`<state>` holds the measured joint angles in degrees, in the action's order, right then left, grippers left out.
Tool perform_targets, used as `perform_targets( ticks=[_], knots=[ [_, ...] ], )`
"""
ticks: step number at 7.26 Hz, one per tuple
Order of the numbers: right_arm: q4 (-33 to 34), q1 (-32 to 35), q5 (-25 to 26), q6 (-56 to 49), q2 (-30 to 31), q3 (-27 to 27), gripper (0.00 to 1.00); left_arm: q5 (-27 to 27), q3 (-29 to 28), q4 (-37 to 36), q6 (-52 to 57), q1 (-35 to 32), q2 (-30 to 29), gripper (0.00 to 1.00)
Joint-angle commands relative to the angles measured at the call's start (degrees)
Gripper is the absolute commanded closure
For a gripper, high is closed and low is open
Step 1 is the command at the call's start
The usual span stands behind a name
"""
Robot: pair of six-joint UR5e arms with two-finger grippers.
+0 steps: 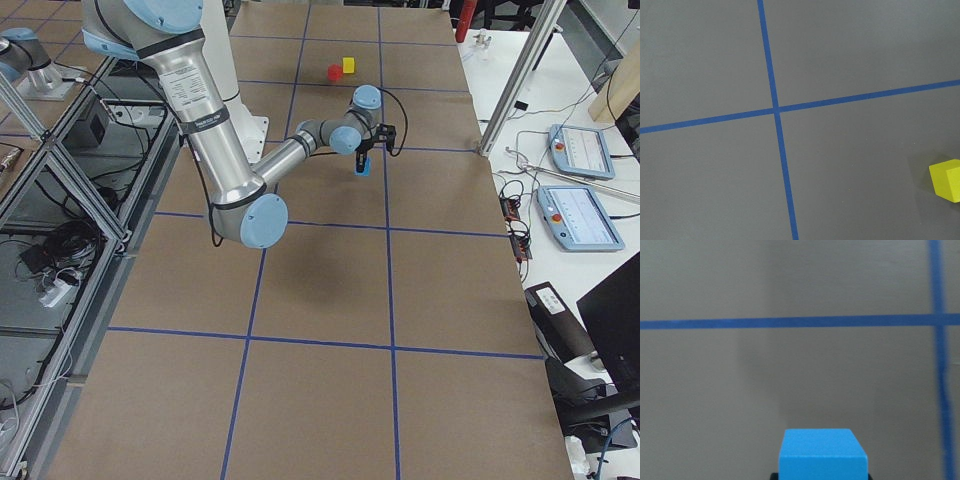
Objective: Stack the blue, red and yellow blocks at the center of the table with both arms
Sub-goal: 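Carry the blue cube with the right gripper to the table center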
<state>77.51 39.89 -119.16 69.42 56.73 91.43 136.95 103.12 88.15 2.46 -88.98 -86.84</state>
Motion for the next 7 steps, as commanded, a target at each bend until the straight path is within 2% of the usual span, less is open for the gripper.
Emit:
perform_targets(
  ticks=[1, 3, 6, 7],
  knots=[
    [3.09, -3.24, 1.99, 7.02, -12.4, -9.65, 1.0, -0.02, -0.03, 0.0, -0.09, 0.03, 0.0, 0.0],
    [1.09, -6.31, 5.58, 10.63, -15.77, -14.24, 1.0, 0.07, 0.06, 0.0, -0.09, 0.03, 0.0, 0.0],
    [-0.69, -7.72, 6.65, 12.85, -15.69, -15.31, 1.0, -0.02, 0.06, 0.0, -0.09, 0.03, 0.0, 0.0],
    [-0.69, -7.9, 6.66, 12.85, -15.69, -15.31, 0.92, -0.02, 0.15, 0.0, -0.09, 0.03, 0.0, 0.0]
  ],
)
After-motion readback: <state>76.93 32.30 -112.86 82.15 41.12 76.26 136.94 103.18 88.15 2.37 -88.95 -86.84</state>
